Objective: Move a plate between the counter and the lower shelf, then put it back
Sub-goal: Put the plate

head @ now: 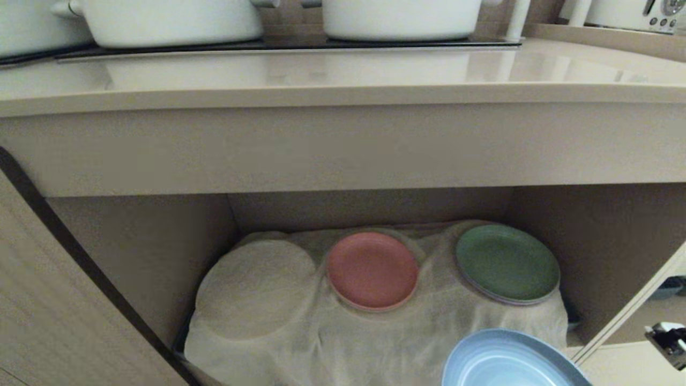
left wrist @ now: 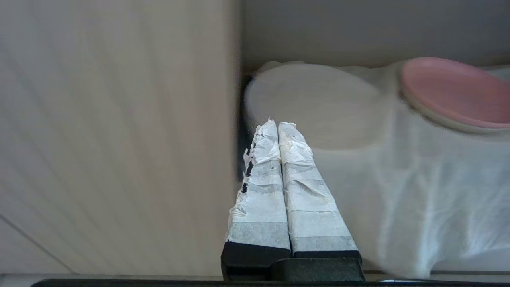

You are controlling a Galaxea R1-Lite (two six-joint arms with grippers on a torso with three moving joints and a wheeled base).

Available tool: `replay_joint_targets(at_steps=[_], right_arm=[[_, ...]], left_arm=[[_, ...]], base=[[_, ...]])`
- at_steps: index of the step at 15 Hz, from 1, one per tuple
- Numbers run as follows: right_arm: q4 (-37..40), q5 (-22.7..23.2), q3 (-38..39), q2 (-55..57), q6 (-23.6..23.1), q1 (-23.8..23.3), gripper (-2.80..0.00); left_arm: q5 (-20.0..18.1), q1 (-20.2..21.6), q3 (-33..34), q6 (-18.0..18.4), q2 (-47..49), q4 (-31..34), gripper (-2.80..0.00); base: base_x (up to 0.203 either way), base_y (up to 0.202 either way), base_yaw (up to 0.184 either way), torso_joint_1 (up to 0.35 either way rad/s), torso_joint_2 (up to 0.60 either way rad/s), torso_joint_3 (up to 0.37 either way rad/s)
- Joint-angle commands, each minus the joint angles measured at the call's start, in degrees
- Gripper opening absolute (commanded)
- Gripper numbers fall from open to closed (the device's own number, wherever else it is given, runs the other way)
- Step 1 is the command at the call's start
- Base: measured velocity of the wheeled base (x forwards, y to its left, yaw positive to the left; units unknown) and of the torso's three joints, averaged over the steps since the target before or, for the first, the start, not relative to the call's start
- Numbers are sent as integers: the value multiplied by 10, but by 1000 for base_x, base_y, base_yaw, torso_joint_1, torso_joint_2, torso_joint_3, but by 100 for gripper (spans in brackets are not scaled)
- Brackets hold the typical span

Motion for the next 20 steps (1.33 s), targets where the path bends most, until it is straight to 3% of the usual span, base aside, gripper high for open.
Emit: replay_joint_targets(at_steps=[1, 13, 20], right_arm=[[-1, 0, -1, 1, 1, 0, -280], [-1, 1, 5, 2, 2, 0, -280], [-1, 1, 6, 1, 2, 0, -280]], left_arm=[[0, 0, 0, 0, 0, 0, -280], [0, 0, 0, 0, 0, 0, -280], [0, 0, 0, 0, 0, 0, -280]], base=[[0, -192, -1, 4, -1, 2], [0, -187, 0, 1, 2, 3], [0, -9, 1, 1, 0, 0]])
